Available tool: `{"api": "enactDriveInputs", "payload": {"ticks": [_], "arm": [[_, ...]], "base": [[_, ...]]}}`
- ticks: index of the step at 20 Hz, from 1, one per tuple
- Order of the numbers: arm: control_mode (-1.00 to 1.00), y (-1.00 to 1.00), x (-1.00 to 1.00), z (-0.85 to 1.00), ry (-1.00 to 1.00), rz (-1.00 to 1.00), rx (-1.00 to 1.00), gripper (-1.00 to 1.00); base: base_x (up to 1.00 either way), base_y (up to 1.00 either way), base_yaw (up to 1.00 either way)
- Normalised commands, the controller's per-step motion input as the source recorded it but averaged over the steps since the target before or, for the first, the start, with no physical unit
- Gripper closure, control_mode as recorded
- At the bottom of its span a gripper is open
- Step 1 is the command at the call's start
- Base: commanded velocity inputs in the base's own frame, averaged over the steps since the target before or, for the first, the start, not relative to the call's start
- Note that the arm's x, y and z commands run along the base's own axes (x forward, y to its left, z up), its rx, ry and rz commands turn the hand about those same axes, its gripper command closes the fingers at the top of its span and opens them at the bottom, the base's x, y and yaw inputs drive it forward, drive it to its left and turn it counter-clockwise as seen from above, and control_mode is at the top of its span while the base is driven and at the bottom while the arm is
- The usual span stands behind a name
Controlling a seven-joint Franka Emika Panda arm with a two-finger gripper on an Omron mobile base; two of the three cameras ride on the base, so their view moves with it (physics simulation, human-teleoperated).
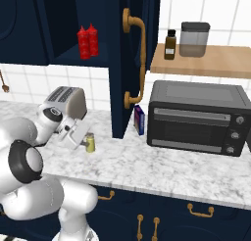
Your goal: Put the shaker and condiment bottle from the counter next to their counterparts in the cabinet.
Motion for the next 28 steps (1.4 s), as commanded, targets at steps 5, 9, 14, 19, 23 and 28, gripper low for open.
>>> {"api": "enactDriveInputs", "payload": {"ticks": [5, 9, 14, 19, 23, 28], "arm": [[-1.0, -0.21, -0.01, 0.4, -0.01, 0.15, 0.0, 1.0], [-1.0, -0.2, 0.0, 0.48, -0.12, 0.14, -0.03, 1.0], [-1.0, -0.31, 0.0, 0.47, -0.23, 0.13, 0.0, 1.0], [-1.0, -0.25, -0.02, 0.63, -0.17, 0.11, 0.0, 1.0], [-1.0, -0.29, -0.17, 0.81, -0.17, 0.08, 0.0, 1.0], [-1.0, -0.22, -0.13, 0.87, -0.08, 0.07, 0.0, 1.0]], "base": [[0.0, 0.0, 0.0], [0.0, 0.0, 0.0], [0.0, 0.0, 0.0], [0.0, 0.0, 0.0], [0.0, 0.0, 0.0], [0.0, 0.0, 0.0]]}}
